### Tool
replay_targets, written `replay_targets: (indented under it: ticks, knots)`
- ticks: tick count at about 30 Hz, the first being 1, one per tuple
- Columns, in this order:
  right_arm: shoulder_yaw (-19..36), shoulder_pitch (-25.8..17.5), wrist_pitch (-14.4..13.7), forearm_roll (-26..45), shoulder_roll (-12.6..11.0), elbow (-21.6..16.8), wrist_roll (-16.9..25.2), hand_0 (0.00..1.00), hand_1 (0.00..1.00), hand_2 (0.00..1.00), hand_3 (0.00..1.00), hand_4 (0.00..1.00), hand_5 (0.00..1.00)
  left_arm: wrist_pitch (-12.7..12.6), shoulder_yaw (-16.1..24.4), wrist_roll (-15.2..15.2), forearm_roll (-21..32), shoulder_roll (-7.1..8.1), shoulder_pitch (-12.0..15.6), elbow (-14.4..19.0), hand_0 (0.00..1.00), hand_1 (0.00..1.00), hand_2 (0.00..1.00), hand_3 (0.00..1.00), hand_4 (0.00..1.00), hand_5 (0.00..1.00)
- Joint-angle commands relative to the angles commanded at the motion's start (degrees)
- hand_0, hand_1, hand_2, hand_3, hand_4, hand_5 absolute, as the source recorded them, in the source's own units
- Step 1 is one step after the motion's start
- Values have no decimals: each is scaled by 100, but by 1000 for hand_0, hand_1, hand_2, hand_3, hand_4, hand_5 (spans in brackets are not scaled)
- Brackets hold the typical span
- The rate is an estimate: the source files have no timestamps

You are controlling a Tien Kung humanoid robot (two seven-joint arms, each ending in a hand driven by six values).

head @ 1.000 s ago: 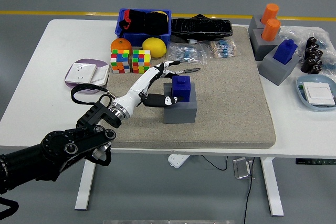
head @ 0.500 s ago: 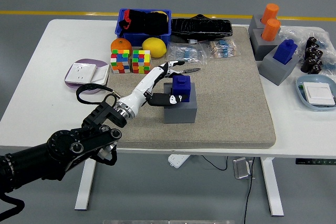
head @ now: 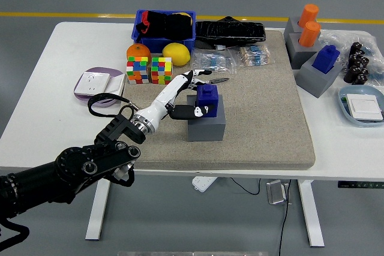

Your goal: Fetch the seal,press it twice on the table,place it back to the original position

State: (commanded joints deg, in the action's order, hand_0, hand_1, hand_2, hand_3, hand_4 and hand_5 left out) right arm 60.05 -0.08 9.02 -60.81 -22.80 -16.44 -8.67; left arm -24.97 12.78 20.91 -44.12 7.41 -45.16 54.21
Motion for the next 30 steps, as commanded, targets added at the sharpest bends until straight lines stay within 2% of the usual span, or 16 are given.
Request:
replay_targets:
  ticks: [12,16,22,27,30]
  knots:
    - [1,-13,0,-7,3,2,-1,836,761,753,693,754,357,-21,129,116,42,64,25,106,811,439,427,850,598,2]
    - [-8,-13,1,-10,8,-1,0,836,761,753,693,754,357,-34,307,160,6,111,46,169,811,439,427,850,598,2]
    - [3,-27,-1,-13,18,4,-1,836,762,753,693,755,358,-85,714,253,-65,267,120,266,814,446,432,851,611,2]
    - [5,-32,-1,-17,15,5,-1,835,761,754,693,754,359,-138,994,341,-24,370,181,142,815,448,431,850,609,2]
    - [-6,-27,0,-18,18,0,0,836,761,754,693,754,360,-194,1024,433,55,413,228,-59,815,448,433,849,610,2]
